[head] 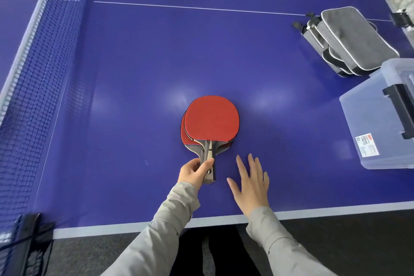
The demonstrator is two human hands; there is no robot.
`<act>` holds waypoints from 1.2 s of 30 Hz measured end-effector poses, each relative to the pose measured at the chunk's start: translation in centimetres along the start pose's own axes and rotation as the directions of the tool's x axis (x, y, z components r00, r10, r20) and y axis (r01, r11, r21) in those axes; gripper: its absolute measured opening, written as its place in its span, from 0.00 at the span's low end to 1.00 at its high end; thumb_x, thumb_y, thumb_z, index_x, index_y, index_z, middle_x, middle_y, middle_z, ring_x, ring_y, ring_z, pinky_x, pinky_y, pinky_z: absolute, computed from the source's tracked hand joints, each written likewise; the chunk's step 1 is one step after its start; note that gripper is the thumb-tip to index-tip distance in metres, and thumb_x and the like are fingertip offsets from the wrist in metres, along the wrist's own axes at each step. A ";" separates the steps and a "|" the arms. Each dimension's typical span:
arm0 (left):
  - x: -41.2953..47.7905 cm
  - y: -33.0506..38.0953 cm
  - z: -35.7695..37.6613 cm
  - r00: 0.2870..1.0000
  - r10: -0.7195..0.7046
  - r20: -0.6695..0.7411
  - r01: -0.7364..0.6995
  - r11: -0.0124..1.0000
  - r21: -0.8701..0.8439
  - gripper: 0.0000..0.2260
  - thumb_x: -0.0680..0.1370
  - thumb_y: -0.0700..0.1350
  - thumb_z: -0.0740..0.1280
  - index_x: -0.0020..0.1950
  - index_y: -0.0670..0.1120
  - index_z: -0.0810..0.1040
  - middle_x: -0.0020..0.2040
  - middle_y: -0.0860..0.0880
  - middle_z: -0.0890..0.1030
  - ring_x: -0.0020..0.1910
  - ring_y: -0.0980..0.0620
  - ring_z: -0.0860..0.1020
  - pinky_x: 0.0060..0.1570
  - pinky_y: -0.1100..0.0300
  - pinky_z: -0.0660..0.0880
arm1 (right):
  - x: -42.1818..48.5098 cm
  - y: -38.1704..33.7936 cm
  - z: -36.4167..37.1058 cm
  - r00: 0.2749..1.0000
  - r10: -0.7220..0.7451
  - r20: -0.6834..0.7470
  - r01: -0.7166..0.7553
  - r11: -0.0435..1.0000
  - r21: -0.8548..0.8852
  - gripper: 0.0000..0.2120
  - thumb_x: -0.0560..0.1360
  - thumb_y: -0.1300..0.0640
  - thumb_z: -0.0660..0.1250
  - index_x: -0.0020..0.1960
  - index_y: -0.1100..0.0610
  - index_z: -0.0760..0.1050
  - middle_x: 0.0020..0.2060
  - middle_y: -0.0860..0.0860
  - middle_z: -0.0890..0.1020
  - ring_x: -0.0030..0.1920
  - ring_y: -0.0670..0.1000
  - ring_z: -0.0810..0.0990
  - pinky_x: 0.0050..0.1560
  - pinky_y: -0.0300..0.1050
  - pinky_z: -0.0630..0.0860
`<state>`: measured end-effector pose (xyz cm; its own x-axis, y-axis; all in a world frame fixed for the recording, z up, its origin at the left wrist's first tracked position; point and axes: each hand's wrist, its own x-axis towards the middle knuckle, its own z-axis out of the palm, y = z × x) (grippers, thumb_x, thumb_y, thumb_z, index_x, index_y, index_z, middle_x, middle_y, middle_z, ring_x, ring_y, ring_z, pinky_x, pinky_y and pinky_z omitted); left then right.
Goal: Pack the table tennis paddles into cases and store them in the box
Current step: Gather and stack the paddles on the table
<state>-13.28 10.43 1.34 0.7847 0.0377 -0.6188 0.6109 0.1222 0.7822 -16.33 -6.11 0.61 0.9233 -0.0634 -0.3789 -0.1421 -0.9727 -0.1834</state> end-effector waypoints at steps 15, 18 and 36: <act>-3.2 -0.3 -19.5 0.948 0.094 -0.303 -0.095 0.995 0.011 0.16 0.70 0.49 0.72 0.37 0.36 0.75 0.33 0.43 0.69 0.29 0.52 0.68 0.25 0.68 0.72 | 0.4 0.2 0.8 0.993 0.021 0.116 0.005 0.975 -0.221 0.33 0.78 0.37 0.48 0.76 0.45 0.35 0.77 0.53 0.37 0.76 0.56 0.35 0.74 0.61 0.49; -3.4 -0.8 -24.0 0.929 0.099 -0.356 -0.076 0.994 0.078 0.10 0.76 0.43 0.68 0.38 0.38 0.79 0.34 0.43 0.72 0.28 0.55 0.70 0.25 0.70 0.71 | 0.5 0.0 0.7 0.991 0.024 0.129 0.008 0.969 -0.246 0.33 0.79 0.37 0.47 0.76 0.46 0.35 0.77 0.53 0.37 0.76 0.57 0.36 0.74 0.61 0.50; -3.6 -1.6 -27.2 0.849 0.115 -0.516 -0.011 0.979 0.201 0.12 0.73 0.43 0.72 0.55 0.41 0.79 0.45 0.42 0.80 0.40 0.49 0.76 0.40 0.67 0.75 | 0.6 -0.2 0.3 0.988 0.036 0.149 0.011 0.952 -0.304 0.34 0.78 0.37 0.47 0.76 0.47 0.35 0.77 0.54 0.38 0.77 0.57 0.39 0.74 0.59 0.53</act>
<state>-19.94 37.08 0.40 0.6821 0.5583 -0.4724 0.6112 -0.0805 0.7874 -15.82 -5.93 0.16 0.8541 -0.0643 -0.5162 -0.0163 -0.9951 0.0970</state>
